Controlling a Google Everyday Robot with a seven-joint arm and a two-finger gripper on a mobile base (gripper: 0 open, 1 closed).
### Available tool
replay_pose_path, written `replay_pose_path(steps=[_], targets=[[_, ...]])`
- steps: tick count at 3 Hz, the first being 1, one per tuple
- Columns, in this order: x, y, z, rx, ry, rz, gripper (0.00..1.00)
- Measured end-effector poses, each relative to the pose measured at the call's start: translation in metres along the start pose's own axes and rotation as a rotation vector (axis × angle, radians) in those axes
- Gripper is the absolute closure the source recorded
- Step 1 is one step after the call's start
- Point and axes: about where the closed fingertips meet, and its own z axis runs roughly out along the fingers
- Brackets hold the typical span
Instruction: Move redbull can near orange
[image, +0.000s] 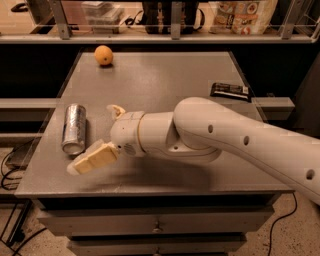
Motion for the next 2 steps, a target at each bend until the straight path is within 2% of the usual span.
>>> replay_pose_path(steps=[2], targets=[[-0.008,-0.001,0.043,-0.030,-0.062,0.012,0.00]])
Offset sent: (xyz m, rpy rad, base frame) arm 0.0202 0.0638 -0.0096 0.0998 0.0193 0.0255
